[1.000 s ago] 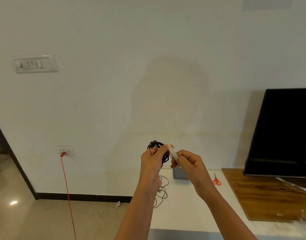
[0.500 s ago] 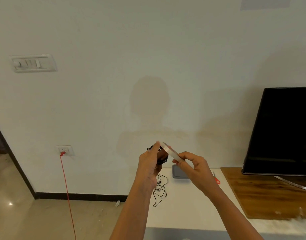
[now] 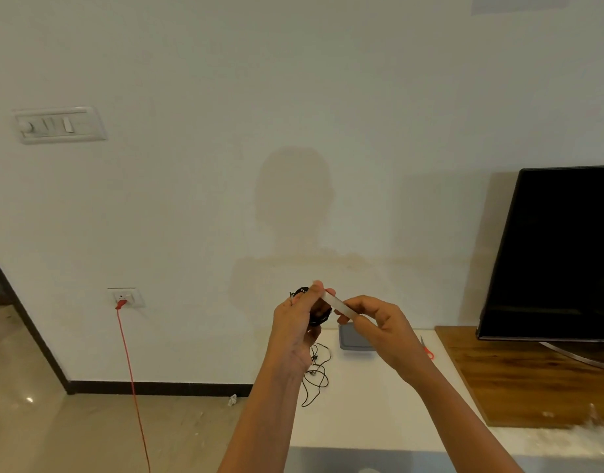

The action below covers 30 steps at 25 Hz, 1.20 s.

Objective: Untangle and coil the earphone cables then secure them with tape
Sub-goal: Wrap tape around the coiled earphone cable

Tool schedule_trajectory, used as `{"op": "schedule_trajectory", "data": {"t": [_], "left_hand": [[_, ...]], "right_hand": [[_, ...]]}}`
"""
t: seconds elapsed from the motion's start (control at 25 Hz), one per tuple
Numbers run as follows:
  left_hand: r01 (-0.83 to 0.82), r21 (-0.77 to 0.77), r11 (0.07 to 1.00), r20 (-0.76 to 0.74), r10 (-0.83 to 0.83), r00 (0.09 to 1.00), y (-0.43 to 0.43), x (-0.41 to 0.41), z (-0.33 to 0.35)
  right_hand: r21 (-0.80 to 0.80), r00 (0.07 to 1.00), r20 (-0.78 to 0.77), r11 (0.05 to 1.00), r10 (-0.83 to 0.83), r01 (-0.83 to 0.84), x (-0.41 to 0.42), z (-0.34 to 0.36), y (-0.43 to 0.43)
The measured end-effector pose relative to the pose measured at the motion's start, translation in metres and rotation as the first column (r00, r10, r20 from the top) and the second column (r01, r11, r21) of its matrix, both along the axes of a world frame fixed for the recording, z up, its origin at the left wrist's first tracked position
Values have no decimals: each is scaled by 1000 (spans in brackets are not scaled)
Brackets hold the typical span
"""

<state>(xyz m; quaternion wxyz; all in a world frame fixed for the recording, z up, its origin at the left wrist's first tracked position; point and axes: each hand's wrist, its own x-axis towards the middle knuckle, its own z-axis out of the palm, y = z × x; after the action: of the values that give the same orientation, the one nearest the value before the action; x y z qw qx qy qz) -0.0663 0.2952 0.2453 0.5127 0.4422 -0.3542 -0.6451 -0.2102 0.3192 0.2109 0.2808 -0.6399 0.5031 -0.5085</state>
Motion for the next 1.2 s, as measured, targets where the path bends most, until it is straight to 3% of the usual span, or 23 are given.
{"op": "schedule_trajectory", "data": {"t": [0.6,0.92,1.0,1.12,1.2], "left_hand": [[50,137,989,-134,-32,991,-20,6,-5],[97,217,971,-208,-51,977,-23,11,1],[62,170,984,-138,-38,990,-21,9,-1],[-5,-19,1000,98,7,995,-12,3,-10],[17,-113,993,148,0,989,-6,0,-14]], "right_hand": [[38,991,124,998,51,-56,-1,-3,-5],[-49,993,106,998,56,-51,-2,0,-6],[-64,996,88,998,30,-24,-3,0,-7],[-70,999,32,998,1,1,0,2,-7],[-72,1000,29,997,-2,4,3,5,-6]]}}
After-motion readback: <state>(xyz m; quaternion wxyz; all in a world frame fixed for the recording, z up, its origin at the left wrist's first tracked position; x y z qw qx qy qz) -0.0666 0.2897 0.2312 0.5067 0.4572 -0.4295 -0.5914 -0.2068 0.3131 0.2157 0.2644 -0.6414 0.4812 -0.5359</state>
